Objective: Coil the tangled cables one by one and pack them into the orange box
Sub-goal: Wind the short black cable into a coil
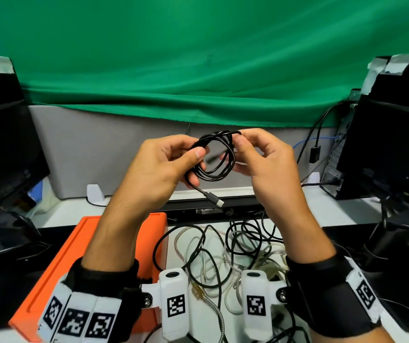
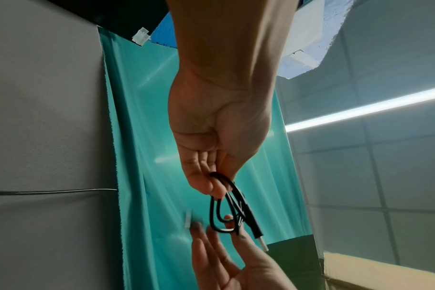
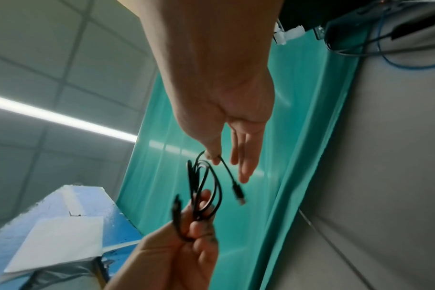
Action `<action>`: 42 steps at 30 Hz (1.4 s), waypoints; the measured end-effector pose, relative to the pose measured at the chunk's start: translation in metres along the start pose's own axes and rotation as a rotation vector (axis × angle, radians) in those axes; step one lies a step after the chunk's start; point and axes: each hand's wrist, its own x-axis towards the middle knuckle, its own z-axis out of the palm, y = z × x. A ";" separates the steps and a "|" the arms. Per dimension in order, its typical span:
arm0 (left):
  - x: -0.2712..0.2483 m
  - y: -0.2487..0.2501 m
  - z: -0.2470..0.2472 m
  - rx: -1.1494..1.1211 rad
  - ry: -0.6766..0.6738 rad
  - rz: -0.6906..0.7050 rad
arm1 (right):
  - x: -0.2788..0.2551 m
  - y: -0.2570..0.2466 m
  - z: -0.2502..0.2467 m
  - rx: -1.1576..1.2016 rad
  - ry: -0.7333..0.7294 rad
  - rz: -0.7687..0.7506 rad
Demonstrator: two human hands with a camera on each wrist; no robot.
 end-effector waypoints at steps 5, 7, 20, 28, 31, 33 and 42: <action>0.000 0.000 0.002 0.041 -0.027 -0.008 | -0.002 -0.002 0.009 0.326 0.024 0.123; 0.001 -0.001 0.003 0.075 -0.024 -0.004 | -0.001 0.001 0.013 0.423 0.034 0.186; 0.005 -0.010 0.010 0.242 0.222 0.103 | 0.001 0.002 0.001 0.234 -0.208 0.280; 0.003 -0.008 0.022 0.347 0.352 0.222 | -0.004 -0.004 0.005 0.260 -0.378 0.153; 0.004 -0.007 0.018 0.320 0.333 0.217 | -0.003 0.002 0.003 -0.017 -0.330 0.070; 0.004 -0.007 0.013 0.328 0.326 0.223 | -0.002 0.003 -0.002 -0.045 -0.375 0.047; 0.007 -0.012 0.008 0.152 0.211 0.100 | 0.008 0.011 -0.036 -0.126 -0.437 0.056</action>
